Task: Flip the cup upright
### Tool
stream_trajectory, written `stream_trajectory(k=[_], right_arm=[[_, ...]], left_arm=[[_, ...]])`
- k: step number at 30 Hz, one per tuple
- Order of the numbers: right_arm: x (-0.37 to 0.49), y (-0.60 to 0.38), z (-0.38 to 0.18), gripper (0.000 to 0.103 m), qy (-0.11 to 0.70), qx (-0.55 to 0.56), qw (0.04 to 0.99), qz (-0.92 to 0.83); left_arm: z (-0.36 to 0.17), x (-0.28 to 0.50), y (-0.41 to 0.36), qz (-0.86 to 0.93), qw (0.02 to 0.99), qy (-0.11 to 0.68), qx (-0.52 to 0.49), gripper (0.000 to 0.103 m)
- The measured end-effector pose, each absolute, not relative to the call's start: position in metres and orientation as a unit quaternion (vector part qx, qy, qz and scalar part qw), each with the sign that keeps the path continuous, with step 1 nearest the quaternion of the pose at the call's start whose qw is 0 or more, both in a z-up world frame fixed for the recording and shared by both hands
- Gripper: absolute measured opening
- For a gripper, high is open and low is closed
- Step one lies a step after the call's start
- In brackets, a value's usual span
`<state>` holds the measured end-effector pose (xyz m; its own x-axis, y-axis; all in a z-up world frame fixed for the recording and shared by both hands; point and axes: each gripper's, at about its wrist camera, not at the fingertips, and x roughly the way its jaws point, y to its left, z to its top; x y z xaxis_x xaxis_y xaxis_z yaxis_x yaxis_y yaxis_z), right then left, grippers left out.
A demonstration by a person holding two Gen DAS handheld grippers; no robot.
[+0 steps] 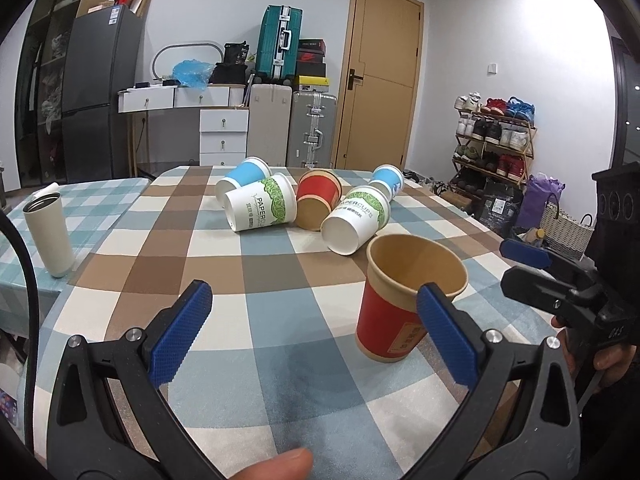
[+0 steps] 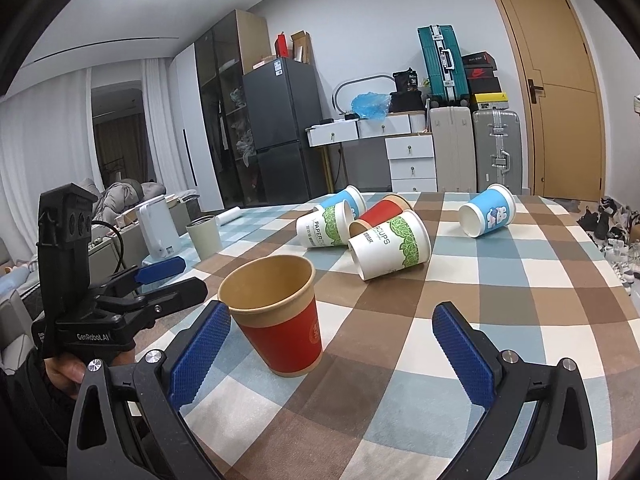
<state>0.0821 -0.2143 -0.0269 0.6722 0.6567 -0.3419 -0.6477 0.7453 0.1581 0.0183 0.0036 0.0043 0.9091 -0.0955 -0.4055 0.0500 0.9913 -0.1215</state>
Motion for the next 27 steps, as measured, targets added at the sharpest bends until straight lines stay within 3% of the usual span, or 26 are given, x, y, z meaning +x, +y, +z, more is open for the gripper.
stream_trajectory(k=[27], right_arm=[[0.0827, -0.2091, -0.031, 0.103, 0.2, 0.001, 0.91, 0.363]], left_arm=[[0.0008, 0.0154, 0.0031, -0.036, 0.976, 0.206, -0.054, 0.102]])
